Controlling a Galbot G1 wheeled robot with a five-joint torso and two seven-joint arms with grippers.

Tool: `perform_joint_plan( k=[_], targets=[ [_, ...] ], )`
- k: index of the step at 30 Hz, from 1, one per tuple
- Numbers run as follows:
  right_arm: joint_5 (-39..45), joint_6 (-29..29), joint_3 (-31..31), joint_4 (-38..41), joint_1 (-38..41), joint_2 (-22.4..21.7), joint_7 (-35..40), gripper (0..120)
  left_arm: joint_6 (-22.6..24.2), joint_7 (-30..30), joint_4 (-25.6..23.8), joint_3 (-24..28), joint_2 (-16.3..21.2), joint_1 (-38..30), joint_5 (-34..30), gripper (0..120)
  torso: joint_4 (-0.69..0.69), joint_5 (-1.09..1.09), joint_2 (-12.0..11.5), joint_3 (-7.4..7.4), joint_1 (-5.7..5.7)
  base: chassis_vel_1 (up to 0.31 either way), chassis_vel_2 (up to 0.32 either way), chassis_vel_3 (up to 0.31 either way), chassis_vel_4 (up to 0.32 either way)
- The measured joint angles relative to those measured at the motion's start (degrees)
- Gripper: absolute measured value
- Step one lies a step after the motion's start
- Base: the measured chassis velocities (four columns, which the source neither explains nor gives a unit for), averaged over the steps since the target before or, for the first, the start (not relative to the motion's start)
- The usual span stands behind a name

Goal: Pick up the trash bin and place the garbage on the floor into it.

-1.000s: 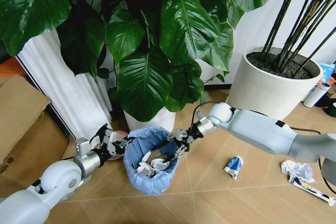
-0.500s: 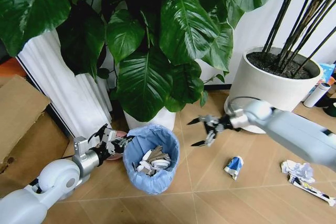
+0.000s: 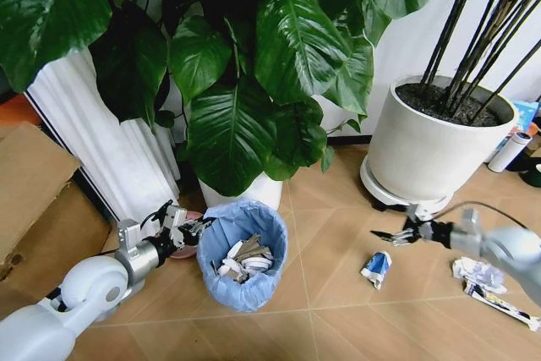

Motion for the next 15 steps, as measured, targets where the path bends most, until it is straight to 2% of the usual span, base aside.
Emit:
perform_joint_plan(
  k=[2, 4, 6, 7, 9, 10, 12, 15],
  targets=[
    [0.5, -0.6, 1.1, 0.1, -2.0, 1.1, 2.6, 100, 0.0, -0.1, 0.0, 0.0, 0.0, 0.0, -0.1, 0, 0.0, 0.05, 0.0, 0.0, 0.0, 0.0, 0.0, 0.0, 0.0],
    [3.3, -2.5, 1.8, 0.3, -4.6, 4.2, 9.6, 100, 0.1, -0.2, -0.2, -0.3, 0.2, 0.3, -0.4, 0, 0.0, -0.03, 0.0, 0.0, 0.0, 0.0, 0.0, 0.0, 0.0],
    [5.2, -4.2, 1.4, 0.2, -5.3, 7.3, 14.2, 100, 0.2, -0.3, -0.3, -0.7, 0.3, 0.5, -0.8, 0, 0.0, 0.01, 0.0, 0.0, 0.0, 0.0, 0.0, 0.0, 0.0],
    [5.2, -4.2, 1.4, 0.2, -5.3, 7.3, 14.2, 100, 0.2, -0.3, -0.3, -0.7, 0.3, 0.5, -0.8, 0, 0.0, 0.01, 0.0, 0.0, 0.0, 0.0, 0.0, 0.0, 0.0],
    [6.0, -5.5, 0.9, -0.9, -5.3, 11.8, 18.2, 100, 0.2, -0.5, -0.4, -0.9, 0.4, 0.5, -1.1, 0, 0.01, 0.01, 0.0, 0.01, 0.0, 0.0, 0.0, 0.0, 0.0],
    [6.0, -5.5, 0.9, -0.9, -5.3, 11.8, 18.2, 100, 0.2, -0.5, -0.4, -0.9, 0.4, 0.5, -1.1, 0, 0.01, 0.01, 0.0, 0.01, 0.0, 0.0, 0.0, 0.0, 0.0],
    [7.2, -6.8, 0.8, -3.0, -4.6, 16.9, 22.1, 100, 0.3, -0.6, -0.4, -1.4, 0.3, 0.6, -1.5, 0, 0.01, 0.02, 0.0, 0.01, 0.0, 0.0, 0.0, 0.0, 0.0],
    [7.4, -7.8, 0.8, -4.7, -3.9, 19.3, 24.6, 100, 0.3, -0.7, -0.4, -1.7, 0.3, 0.7, -1.7, 0, 0.01, 0.01, 0.0, 0.01, 0.0, 0.0, 0.0, 0.0, 0.0]
  ],
)
